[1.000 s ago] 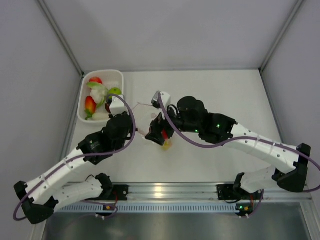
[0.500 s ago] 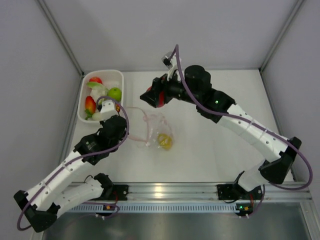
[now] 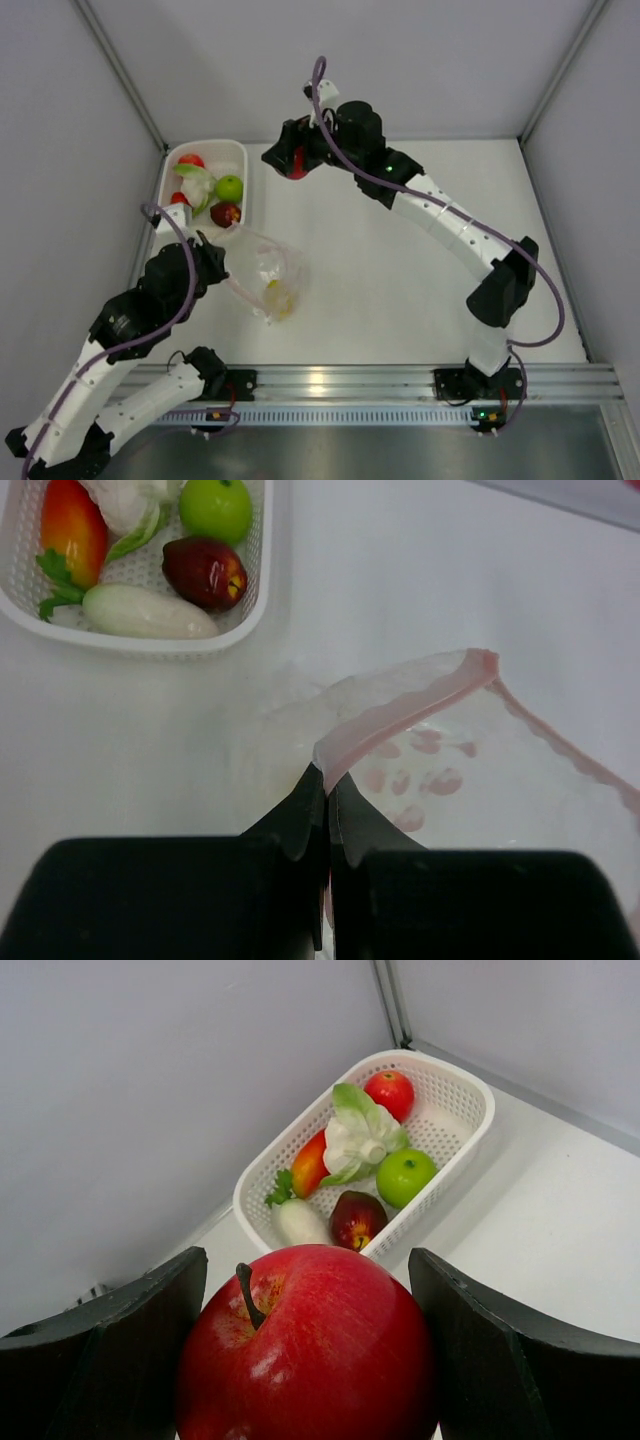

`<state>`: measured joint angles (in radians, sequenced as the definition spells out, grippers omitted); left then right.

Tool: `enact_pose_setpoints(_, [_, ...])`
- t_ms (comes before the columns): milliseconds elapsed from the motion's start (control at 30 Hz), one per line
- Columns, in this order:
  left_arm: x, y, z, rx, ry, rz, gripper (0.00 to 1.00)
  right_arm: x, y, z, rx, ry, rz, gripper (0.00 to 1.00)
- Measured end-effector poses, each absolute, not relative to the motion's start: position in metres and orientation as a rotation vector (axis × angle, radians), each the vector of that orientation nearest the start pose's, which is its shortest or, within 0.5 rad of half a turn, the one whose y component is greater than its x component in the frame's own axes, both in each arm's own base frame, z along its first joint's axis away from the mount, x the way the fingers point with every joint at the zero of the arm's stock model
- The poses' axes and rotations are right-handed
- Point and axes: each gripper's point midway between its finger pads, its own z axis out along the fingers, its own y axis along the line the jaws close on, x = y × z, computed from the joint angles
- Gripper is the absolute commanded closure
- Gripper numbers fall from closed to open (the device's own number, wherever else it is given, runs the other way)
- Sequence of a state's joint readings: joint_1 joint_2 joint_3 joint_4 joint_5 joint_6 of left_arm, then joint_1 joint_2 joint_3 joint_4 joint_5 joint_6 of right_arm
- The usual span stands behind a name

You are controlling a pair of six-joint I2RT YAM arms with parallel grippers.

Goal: Open the zip-top bag and remove the fake food
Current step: Place the fake fruit in the bin.

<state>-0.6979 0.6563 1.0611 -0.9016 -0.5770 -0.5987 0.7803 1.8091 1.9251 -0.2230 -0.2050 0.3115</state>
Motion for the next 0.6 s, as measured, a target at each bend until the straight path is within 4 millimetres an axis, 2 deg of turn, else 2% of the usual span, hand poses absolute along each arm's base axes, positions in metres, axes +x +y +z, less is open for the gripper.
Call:
enact_pose_setpoints(133, [0.193,-0.062,0.308,-0.226,1.908,-0.28,1.0,0.38,0.448,0.366,-0.578,1.705,0.977,0.88])
enact_pose_setpoints(333, [0.178,-0.042,0.314,-0.228,1.869,-0.25,1.0,0.403,0.496,0.341,-0.609,1.672,0.983,0.89])
enact_pose_setpoints(467, [0.172,-0.026,0.321,-0.264,1.832,-0.219,1.0,0.401,0.533,0.324,-0.64,1.635,1.001,0.89])
enact_pose_setpoints(600, [0.168,-0.015,0.328,-0.285,1.801,-0.197,1.0,0.394,0.566,0.297,-0.665,1.603,1.006,0.9])
